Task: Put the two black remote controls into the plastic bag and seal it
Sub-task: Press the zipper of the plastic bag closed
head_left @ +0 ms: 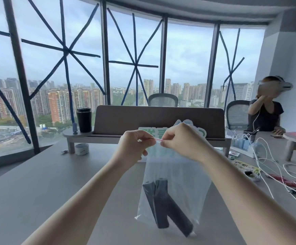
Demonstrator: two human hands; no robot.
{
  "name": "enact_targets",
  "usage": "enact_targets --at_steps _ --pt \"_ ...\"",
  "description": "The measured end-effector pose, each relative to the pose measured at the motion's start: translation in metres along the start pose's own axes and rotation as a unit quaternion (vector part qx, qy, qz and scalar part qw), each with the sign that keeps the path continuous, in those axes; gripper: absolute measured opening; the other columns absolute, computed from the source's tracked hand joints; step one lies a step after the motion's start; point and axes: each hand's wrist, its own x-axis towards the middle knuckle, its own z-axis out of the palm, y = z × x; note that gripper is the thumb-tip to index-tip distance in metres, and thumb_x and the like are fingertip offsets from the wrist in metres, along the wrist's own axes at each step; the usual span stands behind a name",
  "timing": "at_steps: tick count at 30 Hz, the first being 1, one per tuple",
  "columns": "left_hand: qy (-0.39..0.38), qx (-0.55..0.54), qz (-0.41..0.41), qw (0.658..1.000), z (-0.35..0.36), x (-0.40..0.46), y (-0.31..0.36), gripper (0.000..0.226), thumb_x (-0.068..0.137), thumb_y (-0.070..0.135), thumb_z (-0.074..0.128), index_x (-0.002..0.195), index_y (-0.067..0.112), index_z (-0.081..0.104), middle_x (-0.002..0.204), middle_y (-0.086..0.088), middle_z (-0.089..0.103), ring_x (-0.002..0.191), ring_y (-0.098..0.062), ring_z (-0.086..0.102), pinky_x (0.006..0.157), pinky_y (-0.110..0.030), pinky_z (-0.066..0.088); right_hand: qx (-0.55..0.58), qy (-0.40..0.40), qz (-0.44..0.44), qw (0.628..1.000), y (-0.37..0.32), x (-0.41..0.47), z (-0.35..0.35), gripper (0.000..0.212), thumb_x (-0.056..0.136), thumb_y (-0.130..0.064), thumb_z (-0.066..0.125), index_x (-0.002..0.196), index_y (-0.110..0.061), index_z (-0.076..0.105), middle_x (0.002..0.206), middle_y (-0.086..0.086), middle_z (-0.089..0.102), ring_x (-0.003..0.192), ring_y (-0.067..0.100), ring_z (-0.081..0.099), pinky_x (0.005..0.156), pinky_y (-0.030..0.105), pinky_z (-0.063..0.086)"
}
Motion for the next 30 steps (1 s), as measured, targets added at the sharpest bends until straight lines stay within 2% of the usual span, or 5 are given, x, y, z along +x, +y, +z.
enact_targets --at_steps 11,14,20,24,30 --pt "-0.017 0.023 -0.001 1.0 0.006 0.003 0.006 0.006 0.077 0.01 0.072 0.078 0.004 0.072 0.059 -0.002 0.06 0.04 -0.009 0.049 0.037 -0.016 0.037 0.043 -0.045 0.02 0.998 -0.004 0.007 -0.005 0.01 0.08 -0.026 0.075 0.076 -0.018 0.078 0.059 -0.007 0.063 0.057 0.004 0.054 0.058 0.027 0.046" --pt "-0.02 0.03 0.005 0.999 0.008 0.003 0.006 0.005 0.077 0.009 0.072 0.077 0.004 0.072 0.053 0.003 0.056 0.038 -0.006 0.046 0.037 -0.012 0.035 0.077 -0.082 0.041 0.993 -0.002 0.014 -0.003 0.01 0.079 -0.021 0.076 0.075 -0.012 0.078 0.076 0.012 0.074 0.062 0.013 0.058 0.071 0.037 0.056" --pt "-0.026 0.021 0.014 0.999 0.006 0.001 0.008 0.009 0.081 0.007 0.068 0.072 0.01 0.069 0.06 0.005 0.056 0.038 0.0 0.046 0.038 -0.009 0.036 0.034 -0.046 0.009 0.998 0.0 0.011 0.003 0.014 0.083 -0.025 0.071 0.074 -0.015 0.074 0.061 -0.008 0.058 0.06 0.011 0.054 0.057 0.028 0.045" --pt "0.009 0.055 0.023 0.998 0.008 0.002 0.001 0.017 0.081 0.01 0.067 0.066 0.018 0.065 0.059 0.01 0.056 0.049 -0.004 0.047 0.052 -0.017 0.04 -0.001 -0.008 -0.007 1.0 -0.003 0.006 0.012 0.014 0.085 -0.031 0.064 0.077 -0.021 0.069 0.076 -0.005 0.067 0.076 0.021 0.063 0.072 0.04 0.056" --pt "0.089 0.086 0.041 0.991 0.011 0.0 -0.009 0.012 0.082 0.01 0.065 0.07 0.012 0.066 0.055 0.013 0.053 0.047 0.0 0.048 0.047 -0.008 0.036 -0.083 0.047 -0.031 0.995 0.002 -0.006 0.02 0.018 0.092 -0.032 0.055 0.085 -0.021 0.066 0.096 -0.002 0.069 0.089 0.026 0.06 0.072 0.031 0.038"
